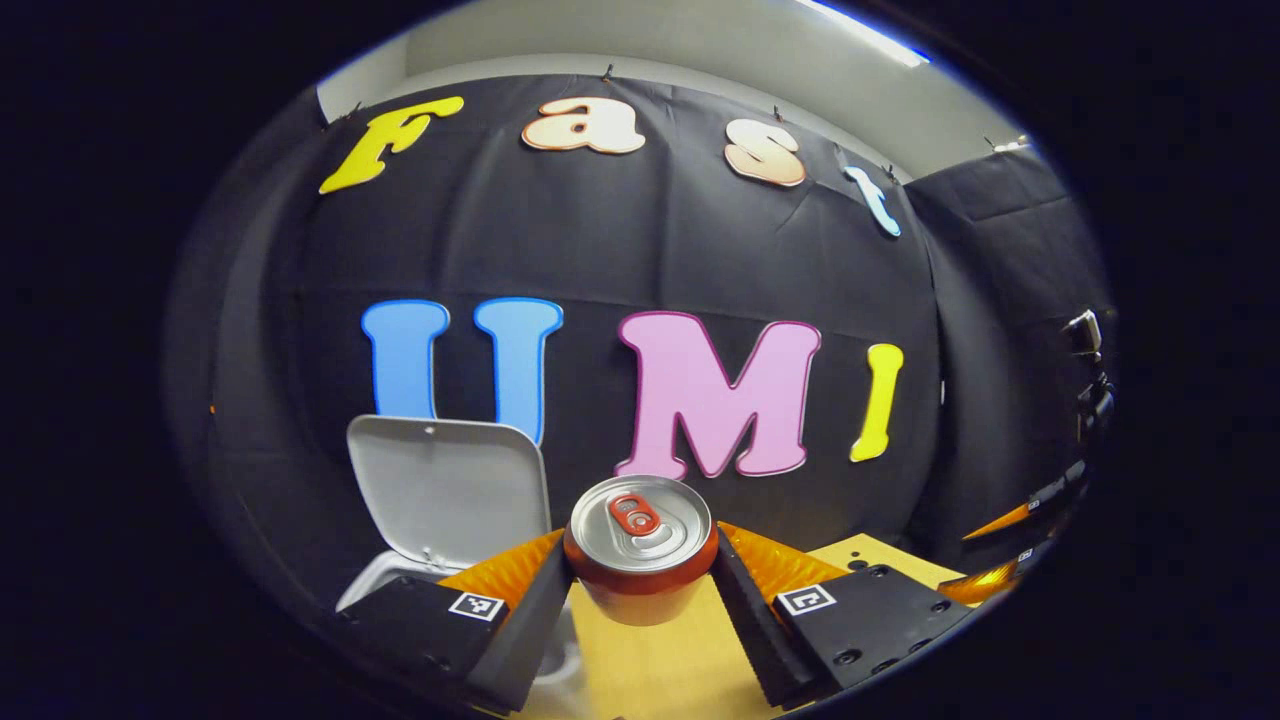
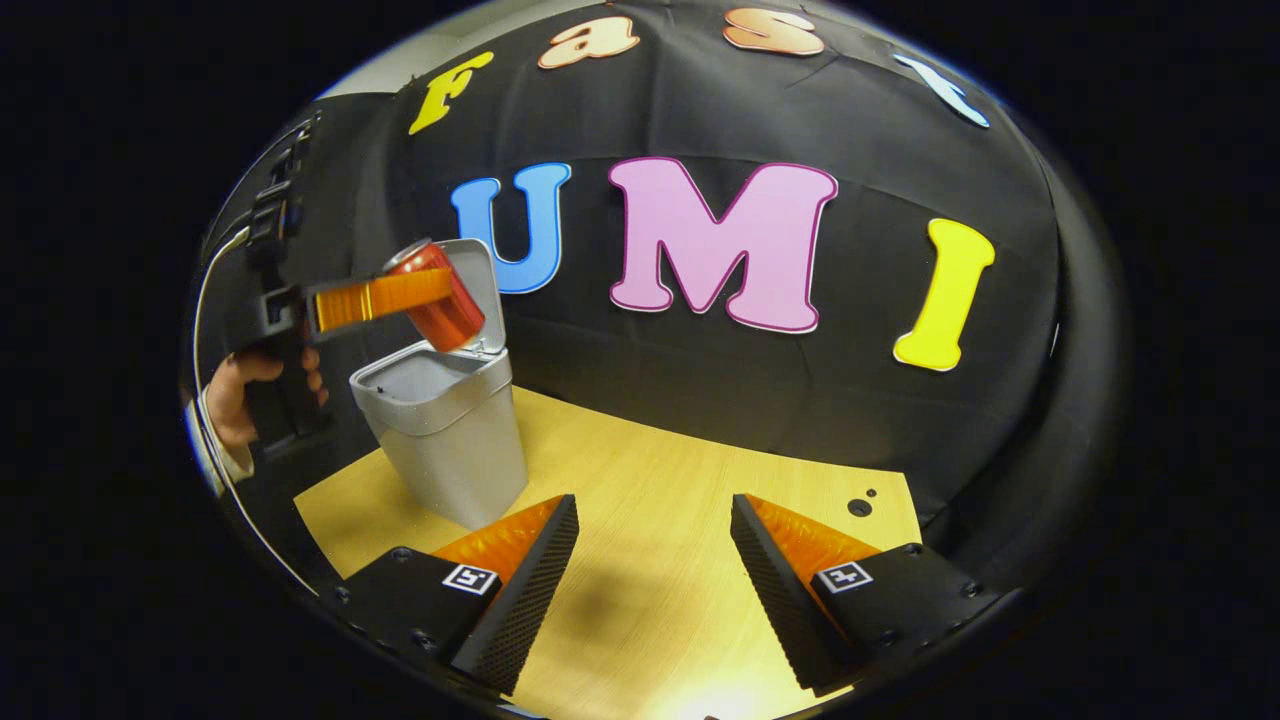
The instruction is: Press the lid of the desktop garbage bin to open it, pick up the crumpled paper on the desktop and throw it into the bin, then pick up the pop can on the desktop and drop it into the bin, and finally close the garbage bin lid.
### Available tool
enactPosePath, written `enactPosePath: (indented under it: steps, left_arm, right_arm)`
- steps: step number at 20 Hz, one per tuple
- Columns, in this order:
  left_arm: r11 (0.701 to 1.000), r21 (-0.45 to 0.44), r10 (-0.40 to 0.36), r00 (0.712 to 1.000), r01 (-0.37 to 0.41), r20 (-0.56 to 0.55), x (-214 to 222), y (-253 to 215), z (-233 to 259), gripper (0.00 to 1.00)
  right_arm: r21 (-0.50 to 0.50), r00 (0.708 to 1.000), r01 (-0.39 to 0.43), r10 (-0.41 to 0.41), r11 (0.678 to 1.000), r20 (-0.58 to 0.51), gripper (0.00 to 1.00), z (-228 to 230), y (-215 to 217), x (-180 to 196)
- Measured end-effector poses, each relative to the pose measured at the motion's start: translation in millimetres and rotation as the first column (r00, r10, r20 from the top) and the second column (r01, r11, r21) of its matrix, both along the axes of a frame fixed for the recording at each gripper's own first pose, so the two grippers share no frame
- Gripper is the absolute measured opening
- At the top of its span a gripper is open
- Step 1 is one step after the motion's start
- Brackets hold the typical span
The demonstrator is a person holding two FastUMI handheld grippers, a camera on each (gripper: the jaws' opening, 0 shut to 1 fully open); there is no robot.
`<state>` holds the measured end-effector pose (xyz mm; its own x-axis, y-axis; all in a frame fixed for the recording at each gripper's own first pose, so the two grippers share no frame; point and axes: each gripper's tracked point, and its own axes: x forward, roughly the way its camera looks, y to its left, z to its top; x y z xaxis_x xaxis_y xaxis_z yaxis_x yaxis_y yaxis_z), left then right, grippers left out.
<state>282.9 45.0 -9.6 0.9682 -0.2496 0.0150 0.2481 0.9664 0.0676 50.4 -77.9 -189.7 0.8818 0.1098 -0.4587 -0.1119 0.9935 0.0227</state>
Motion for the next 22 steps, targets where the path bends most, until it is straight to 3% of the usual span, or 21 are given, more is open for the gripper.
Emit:
enactPosePath:
  steps: [4, 7, 13, 17, 19, 22]
  left_arm:
    - [0.991, 0.077, 0.113, 0.992, -0.108, -0.055, 19.5, 57.8, -17.4, 0.83]
    - [0.984, 0.075, 0.169, 0.976, -0.159, -0.139, 27.1, 85.3, -51.5, 0.84]
    - [0.971, 0.075, 0.239, 0.911, -0.227, -0.337, 26.3, 117.5, -121.9, 0.86]
    - [0.956, 0.084, 0.292, 0.883, -0.281, -0.367, 23.6, 131.7, -131.6, 0.88]
    - [0.953, 0.088, 0.302, 0.898, -0.289, -0.321, 25.1, 134.8, -117.9, 0.96]
    - [0.963, 0.076, 0.270, 0.925, -0.259, -0.267, 27.0, 126.7, -94.2, 0.96]
  right_arm:
    - [0.021, 1.000, -0.015, 0.015, 1.000, 0.011, 0.99, 0.2, 11.6, -5.5]
    - [0.030, 1.000, -0.010, 0.010, 1.000, 0.000, 0.99, -5.4, 12.6, -13.5]
    - [0.049, 0.998, 0.043, -0.040, 0.998, -0.058, 0.99, -20.9, -6.5, -37.8]
    - [0.100, 0.993, 0.093, -0.085, 0.991, -0.079, 0.99, -25.6, -19.8, -49.0]
    - [0.114, 0.990, 0.120, -0.111, 0.986, -0.083, 0.99, -27.3, -27.1, -52.3]
    - [0.126, 0.987, 0.143, -0.133, 0.982, -0.086, 0.99, -29.4, -34.8, -56.1]
